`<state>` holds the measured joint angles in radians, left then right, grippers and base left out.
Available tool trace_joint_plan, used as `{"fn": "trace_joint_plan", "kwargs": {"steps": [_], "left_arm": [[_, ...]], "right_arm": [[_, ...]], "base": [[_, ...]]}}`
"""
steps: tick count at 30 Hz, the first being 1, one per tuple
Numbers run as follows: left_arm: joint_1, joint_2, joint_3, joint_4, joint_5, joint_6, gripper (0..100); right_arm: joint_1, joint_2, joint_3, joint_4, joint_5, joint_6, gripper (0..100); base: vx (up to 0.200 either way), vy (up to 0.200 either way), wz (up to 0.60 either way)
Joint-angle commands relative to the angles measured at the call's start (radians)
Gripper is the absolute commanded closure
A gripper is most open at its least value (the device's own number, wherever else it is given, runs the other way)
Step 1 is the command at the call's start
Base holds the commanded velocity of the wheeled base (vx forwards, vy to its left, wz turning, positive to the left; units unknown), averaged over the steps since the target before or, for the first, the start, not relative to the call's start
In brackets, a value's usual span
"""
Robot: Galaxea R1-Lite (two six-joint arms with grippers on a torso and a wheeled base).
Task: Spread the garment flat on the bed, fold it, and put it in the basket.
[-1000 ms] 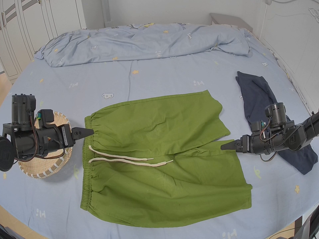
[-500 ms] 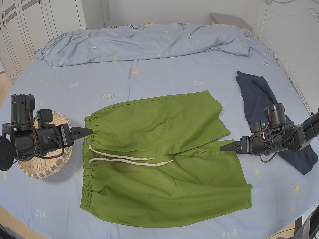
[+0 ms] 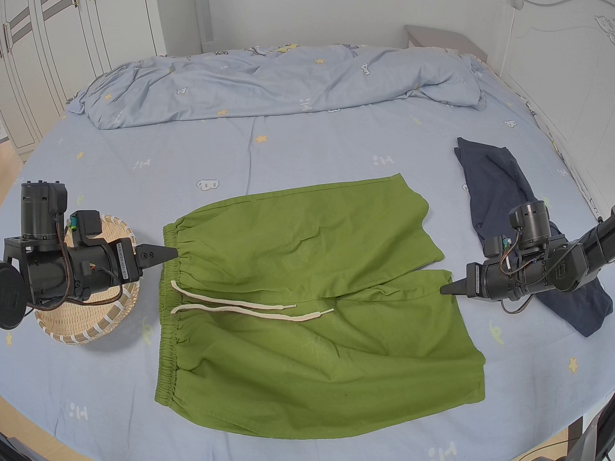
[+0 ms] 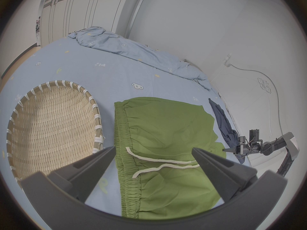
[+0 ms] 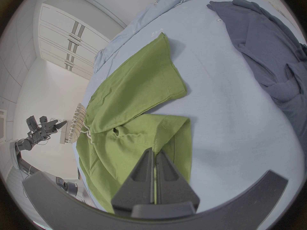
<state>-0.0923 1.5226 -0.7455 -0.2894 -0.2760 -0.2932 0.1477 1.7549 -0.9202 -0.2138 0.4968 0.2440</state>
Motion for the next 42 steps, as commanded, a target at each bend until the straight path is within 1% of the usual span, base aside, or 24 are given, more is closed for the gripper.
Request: {"fn": "trace_joint_plan", "kwargs": {"steps": [1,7,11,15,22,25,28,33,34,42], "left_arm": [[0.0,0.002,0.0,-0.001,0.0,0.0,0],[0.002,0.002,-0.005,-0.001,0.0,-0.001,0],[0.002,0.002,-0.005,-0.001,0.0,-0.001,0],[0.002,0.002,-0.005,-0.001,0.001,-0.001,0],[0.002,0.005,-0.005,-0.001,0.003,-0.001,0],[0.003,0.007,-0.005,-0.001,0.004,-0.001,0],[0.026,0.004,-0.005,-0.001,0.0,0.005,0],[0.034,0.005,-0.008,-0.001,-0.002,0.008,0],[0.034,0.005,-0.008,-0.001,-0.003,0.008,0],[0.031,0.004,-0.002,-0.001,-0.003,0.008,0]], "right_arm": [[-0.005,0.002,-0.002,-0.001,0.0,-0.002,100],[-0.007,0.005,-0.023,-0.012,-0.001,0.008,100],[-0.02,0.031,-0.08,-0.019,-0.003,0.017,100],[-0.014,0.058,-0.134,-0.021,-0.004,0.038,100],[-0.016,0.1,-0.161,-0.027,-0.007,0.037,100],[-0.022,0.104,-0.163,-0.027,-0.011,0.038,100],[-0.051,0.104,-0.167,-0.027,-0.011,0.04,100],[-0.068,0.1,-0.17,-0.025,-0.011,0.04,100],[-0.068,0.1,-0.17,-0.025,-0.011,0.04,0],[-0.065,0.095,-0.161,-0.025,-0.011,0.041,0]], "base": [[0.0,0.0,0.0],[0.0,0.0,0.0],[0.0,0.0,0.0],[0.0,0.0,0.0],[0.0,0.0,0.0],[0.0,0.0,0.0],[0.0,0.0,0.0],[0.0,0.0,0.0],[0.0,0.0,0.0],[0.0,0.0,0.0]]}}
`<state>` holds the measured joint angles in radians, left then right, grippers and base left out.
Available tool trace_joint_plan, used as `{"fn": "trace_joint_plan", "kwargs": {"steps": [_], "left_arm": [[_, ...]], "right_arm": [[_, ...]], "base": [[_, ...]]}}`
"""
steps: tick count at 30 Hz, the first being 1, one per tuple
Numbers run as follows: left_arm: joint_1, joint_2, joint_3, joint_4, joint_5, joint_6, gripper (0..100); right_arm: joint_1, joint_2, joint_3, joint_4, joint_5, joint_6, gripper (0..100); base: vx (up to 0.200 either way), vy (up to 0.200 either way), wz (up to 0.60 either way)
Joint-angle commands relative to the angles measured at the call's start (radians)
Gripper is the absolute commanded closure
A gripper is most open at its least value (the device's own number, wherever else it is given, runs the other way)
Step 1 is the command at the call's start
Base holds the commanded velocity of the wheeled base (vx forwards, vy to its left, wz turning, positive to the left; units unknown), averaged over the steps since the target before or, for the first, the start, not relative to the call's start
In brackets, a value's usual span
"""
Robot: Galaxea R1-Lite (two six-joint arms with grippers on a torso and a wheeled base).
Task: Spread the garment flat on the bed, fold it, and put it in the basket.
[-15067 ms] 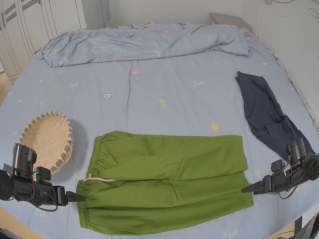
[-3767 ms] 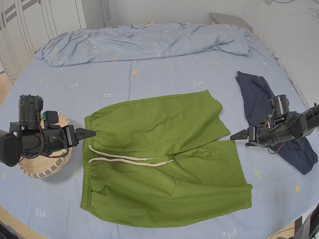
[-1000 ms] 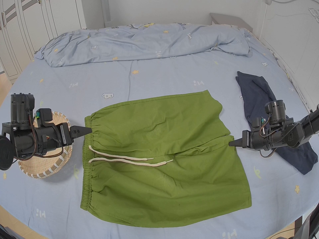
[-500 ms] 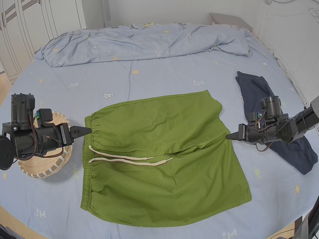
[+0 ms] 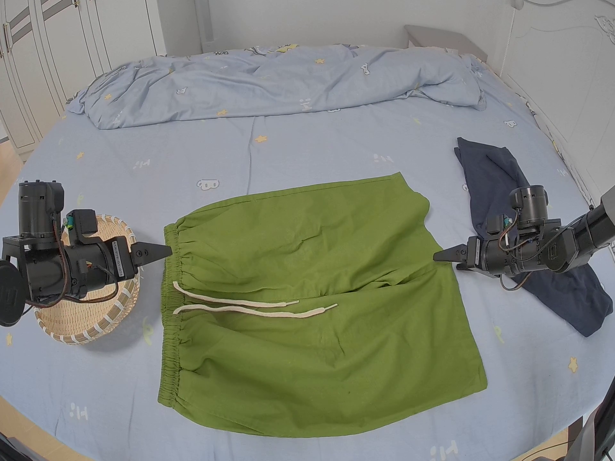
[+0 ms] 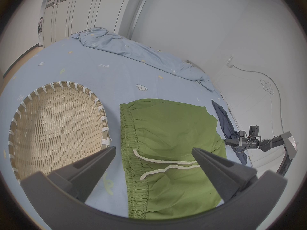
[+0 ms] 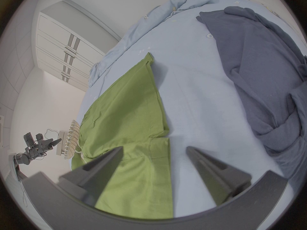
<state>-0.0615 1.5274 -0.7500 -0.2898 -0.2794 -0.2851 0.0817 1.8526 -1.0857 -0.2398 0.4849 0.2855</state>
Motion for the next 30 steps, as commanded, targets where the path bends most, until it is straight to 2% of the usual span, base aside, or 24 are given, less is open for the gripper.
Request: {"fn": "trace_joint_plan", "kwargs": {"steps": [1,7,8,12,15,16,19,24,26,27,28,30], "left_arm": [[-0.003,-0.004,0.011,0.0,0.0,-0.002,0],[-0.038,-0.056,0.132,0.0,-0.003,-0.011,0],[-0.038,-0.069,0.19,0.0,-0.006,-0.009,0],[-0.032,-0.079,0.285,0.0,-0.044,-0.011,0],[-0.031,-0.101,0.373,0.0,-0.106,-0.014,0],[-0.034,-0.11,0.416,0.0,-0.144,-0.012,0],[-0.027,-0.101,0.463,0.0,-0.198,-0.014,0],[0.045,-0.075,0.506,0.0,-0.268,-0.008,0],[0.106,-0.041,0.511,0.0,-0.34,0.007,0],[0.106,-0.041,0.511,0.0,-0.34,0.007,0],[0.147,0.031,0.503,-0.003,-0.382,0.046,0],[0.154,0.056,0.501,-0.005,-0.383,0.057,0]], "right_arm": [[0.0,-0.009,0.009,0.0,0.001,0.0,0],[-0.013,-0.161,0.083,0.013,0.006,0.041,0],[-0.016,-0.207,0.113,0.022,0.011,0.057,0],[-0.04,-0.257,0.145,0.063,0.015,0.061,0],[-0.06,-0.285,0.175,0.126,0.07,0.066,0],[-0.065,-0.296,0.191,0.149,0.109,0.067,0],[-0.059,-0.306,0.21,0.172,0.139,0.069,0],[-0.048,-0.311,0.225,0.175,0.141,0.067,0],[-0.042,-0.311,0.225,0.174,0.143,0.066,0],[-0.042,-0.311,0.225,0.174,0.143,0.066,0],[-0.033,-0.312,0.225,0.174,0.143,0.066,0],[-0.031,-0.312,0.227,0.174,0.143,0.066,0]], "base": [[0.0,0.0,0.0],[0.0,0.0,0.0],[0.0,0.0,0.0],[0.0,0.0,0.0],[0.0,0.0,0.0],[0.0,0.0,0.0],[0.0,0.0,0.0],[0.0,0.0,0.0],[0.0,0.0,0.0],[0.0,0.0,0.0],[0.0,0.0,0.0],[0.0,0.0,0.0]]}}
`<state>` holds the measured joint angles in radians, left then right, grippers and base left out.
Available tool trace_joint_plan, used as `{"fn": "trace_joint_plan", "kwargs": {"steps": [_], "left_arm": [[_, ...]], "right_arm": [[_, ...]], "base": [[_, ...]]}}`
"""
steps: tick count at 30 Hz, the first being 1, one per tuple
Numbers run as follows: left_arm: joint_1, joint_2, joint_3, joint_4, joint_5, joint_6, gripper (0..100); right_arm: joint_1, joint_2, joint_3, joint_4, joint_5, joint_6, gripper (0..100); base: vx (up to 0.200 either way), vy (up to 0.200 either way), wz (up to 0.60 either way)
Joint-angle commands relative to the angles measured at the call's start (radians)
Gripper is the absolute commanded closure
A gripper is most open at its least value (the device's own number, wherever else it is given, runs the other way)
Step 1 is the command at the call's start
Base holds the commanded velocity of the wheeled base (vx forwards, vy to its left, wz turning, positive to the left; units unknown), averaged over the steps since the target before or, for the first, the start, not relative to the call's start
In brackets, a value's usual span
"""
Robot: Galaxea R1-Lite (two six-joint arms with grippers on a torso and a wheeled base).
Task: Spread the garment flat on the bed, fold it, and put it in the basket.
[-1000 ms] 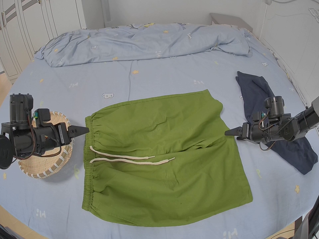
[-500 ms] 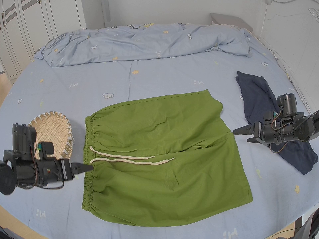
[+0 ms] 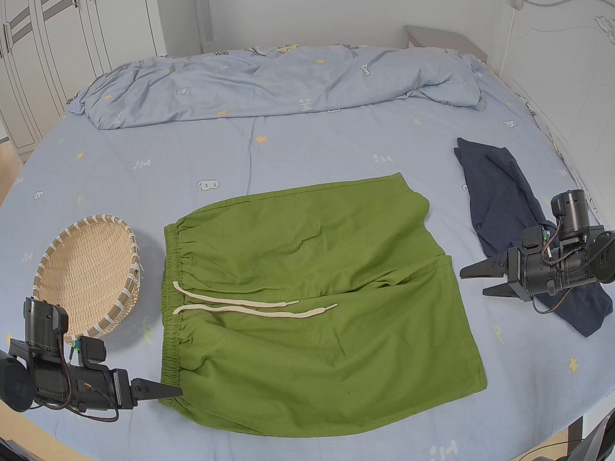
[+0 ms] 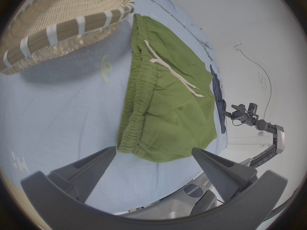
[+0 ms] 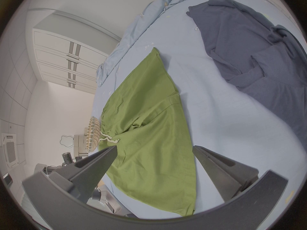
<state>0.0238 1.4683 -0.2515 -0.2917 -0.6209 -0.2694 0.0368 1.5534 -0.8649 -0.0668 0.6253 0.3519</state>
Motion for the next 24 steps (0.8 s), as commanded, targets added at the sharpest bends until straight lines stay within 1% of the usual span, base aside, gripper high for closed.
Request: {"fn": "trace_joint_plan", "kwargs": {"steps": [1,6,21,24], "left_arm": [[0.073,0.17,0.001,-0.034,-0.045,0.047,0],[0.053,0.247,0.003,-0.104,-0.042,0.053,0],[0.002,0.288,-0.049,-0.113,-0.059,0.041,0],[-0.005,0.313,-0.066,-0.122,-0.085,0.03,0]], "right_arm": [[0.015,-0.019,0.006,0.001,0.002,-0.002,0],[0.017,-0.038,0.007,0.001,0.002,-0.002,0],[0.037,-0.082,0.021,0.001,0.001,-0.001,0],[0.037,-0.084,0.021,0.001,0.001,-0.001,0]], "base": [[0.0,0.0,0.0],[0.0,0.0,0.0],[0.0,0.0,0.0],[0.0,0.0,0.0]]}}
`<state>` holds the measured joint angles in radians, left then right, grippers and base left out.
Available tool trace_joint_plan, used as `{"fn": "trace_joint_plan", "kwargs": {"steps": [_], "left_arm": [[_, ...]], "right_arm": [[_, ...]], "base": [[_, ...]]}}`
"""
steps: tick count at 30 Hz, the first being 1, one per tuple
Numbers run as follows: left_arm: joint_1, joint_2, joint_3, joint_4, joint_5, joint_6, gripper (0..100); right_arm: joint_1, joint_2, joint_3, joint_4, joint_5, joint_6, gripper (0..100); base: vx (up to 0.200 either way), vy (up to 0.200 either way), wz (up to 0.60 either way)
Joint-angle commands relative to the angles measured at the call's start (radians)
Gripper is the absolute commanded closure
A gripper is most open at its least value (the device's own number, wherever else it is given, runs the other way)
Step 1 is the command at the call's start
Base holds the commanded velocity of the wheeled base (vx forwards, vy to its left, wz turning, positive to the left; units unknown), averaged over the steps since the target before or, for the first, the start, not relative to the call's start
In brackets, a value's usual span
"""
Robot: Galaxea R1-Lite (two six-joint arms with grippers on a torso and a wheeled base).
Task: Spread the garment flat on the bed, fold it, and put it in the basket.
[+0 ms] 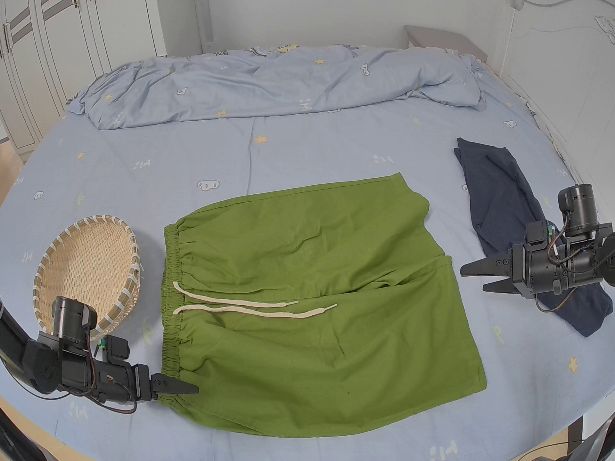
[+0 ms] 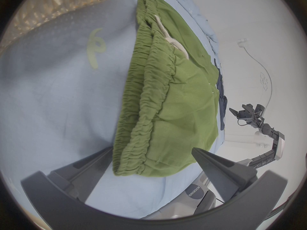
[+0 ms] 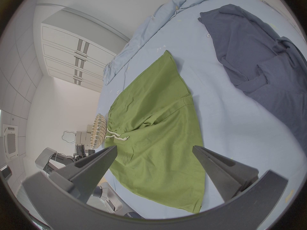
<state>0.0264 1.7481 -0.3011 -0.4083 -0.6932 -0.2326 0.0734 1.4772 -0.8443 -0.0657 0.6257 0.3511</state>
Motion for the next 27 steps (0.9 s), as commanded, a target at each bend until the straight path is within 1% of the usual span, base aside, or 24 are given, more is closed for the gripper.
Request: {"fn": "trace_joint_plan", "kwargs": {"steps": [1,9,10,14,15,17,18,20,27], "left_arm": [[-0.008,0.034,-0.02,-0.007,-0.014,-0.007,0],[0.003,0.05,-0.035,-0.014,-0.014,-0.007,0],[0.003,0.05,-0.035,-0.014,-0.014,-0.007,100],[0.017,0.033,-0.024,-0.014,-0.014,-0.007,100],[0.035,0.013,-0.009,-0.015,-0.014,-0.007,100],[0.035,0.013,-0.009,-0.015,-0.014,-0.007,100],[0.064,-0.016,0.02,-0.015,-0.014,-0.007,100],[0.09,-0.041,0.042,-0.015,-0.014,-0.007,100],[0.148,-0.084,0.115,-0.015,-0.009,0.001,100]], "right_arm": [[0.0,-0.008,0.001,0.0,0.0,0.0,0],[0.0,-0.008,0.001,-0.002,-0.001,0.0,0],[0.0,-0.008,0.001,-0.002,-0.001,0.0,0],[0.0,-0.008,0.002,-0.002,-0.003,0.0,0],[-0.001,-0.008,0.002,-0.002,-0.003,0.0,0],[-0.001,-0.008,0.002,-0.002,-0.003,0.0,0],[-0.001,-0.008,0.002,-0.002,-0.004,-0.001,0],[-0.001,-0.008,0.005,0.0,-0.004,-0.001,0],[-0.003,-0.025,0.074,0.001,-0.003,-0.006,0]], "base": [[0.0,0.0,0.0],[0.0,0.0,0.0],[0.0,0.0,0.0],[0.0,0.0,0.0],[0.0,0.0,0.0],[0.0,0.0,0.0],[0.0,0.0,0.0],[0.0,0.0,0.0],[0.0,0.0,0.0]]}}
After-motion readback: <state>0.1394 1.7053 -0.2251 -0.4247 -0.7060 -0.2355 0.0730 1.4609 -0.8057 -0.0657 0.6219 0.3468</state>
